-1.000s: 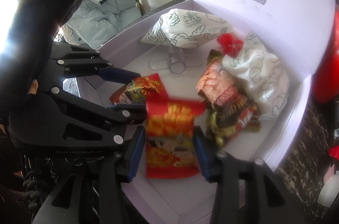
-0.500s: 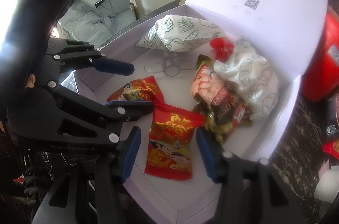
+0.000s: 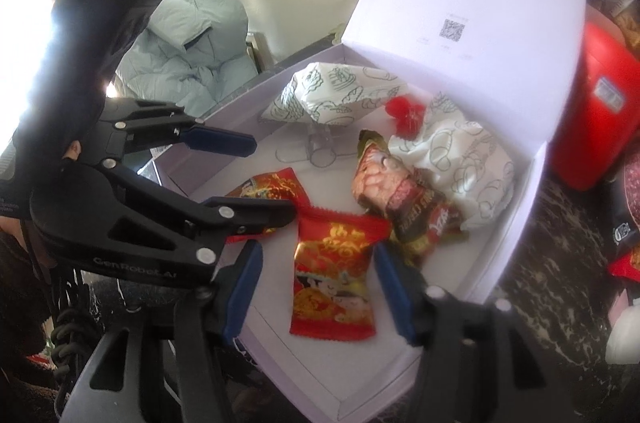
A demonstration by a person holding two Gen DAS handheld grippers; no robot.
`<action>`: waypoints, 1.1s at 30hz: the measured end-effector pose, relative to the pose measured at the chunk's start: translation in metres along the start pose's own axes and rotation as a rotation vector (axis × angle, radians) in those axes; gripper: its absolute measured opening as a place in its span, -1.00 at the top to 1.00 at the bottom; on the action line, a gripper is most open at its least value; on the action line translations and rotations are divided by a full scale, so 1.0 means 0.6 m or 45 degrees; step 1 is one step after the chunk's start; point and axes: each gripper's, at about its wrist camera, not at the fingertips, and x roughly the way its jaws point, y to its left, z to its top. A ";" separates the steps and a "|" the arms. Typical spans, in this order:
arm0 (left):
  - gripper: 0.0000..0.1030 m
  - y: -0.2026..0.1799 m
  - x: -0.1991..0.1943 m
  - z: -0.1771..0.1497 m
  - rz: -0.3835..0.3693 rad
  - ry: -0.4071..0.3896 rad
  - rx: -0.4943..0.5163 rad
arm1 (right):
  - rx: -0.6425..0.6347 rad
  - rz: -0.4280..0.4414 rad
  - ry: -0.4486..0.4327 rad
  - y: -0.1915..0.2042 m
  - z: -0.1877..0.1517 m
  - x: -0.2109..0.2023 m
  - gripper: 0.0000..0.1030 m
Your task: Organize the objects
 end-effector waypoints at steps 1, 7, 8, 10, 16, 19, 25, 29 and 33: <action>-0.34 0.002 -0.006 -0.002 0.002 -0.025 -0.016 | 0.009 0.024 -0.024 0.000 -0.004 -0.006 -0.36; -0.59 0.003 -0.032 -0.014 0.086 -0.110 -0.073 | 0.016 -0.080 -0.087 0.010 0.022 -0.012 -0.54; -0.60 0.003 -0.035 -0.016 0.120 -0.116 -0.079 | 0.021 -0.116 -0.077 0.009 0.023 -0.007 -0.54; -0.61 0.003 -0.038 -0.021 0.207 -0.117 -0.100 | 0.053 -0.170 -0.069 0.005 0.035 0.022 -0.54; -0.61 0.009 -0.053 -0.037 0.259 -0.138 -0.186 | 0.155 -0.198 -0.081 -0.016 0.035 0.022 -0.56; -0.61 0.005 -0.068 -0.043 0.289 -0.168 -0.205 | 0.167 -0.232 -0.106 -0.017 0.032 0.011 -0.60; -0.61 -0.005 -0.102 -0.053 0.301 -0.199 -0.203 | 0.165 -0.250 -0.131 -0.012 0.022 -0.022 -0.70; -0.61 -0.020 -0.134 -0.058 0.326 -0.222 -0.197 | 0.159 -0.239 -0.151 0.002 0.016 -0.055 -0.86; -0.61 -0.028 -0.164 -0.063 0.323 -0.230 -0.216 | 0.136 -0.274 -0.197 0.018 0.014 -0.102 -0.89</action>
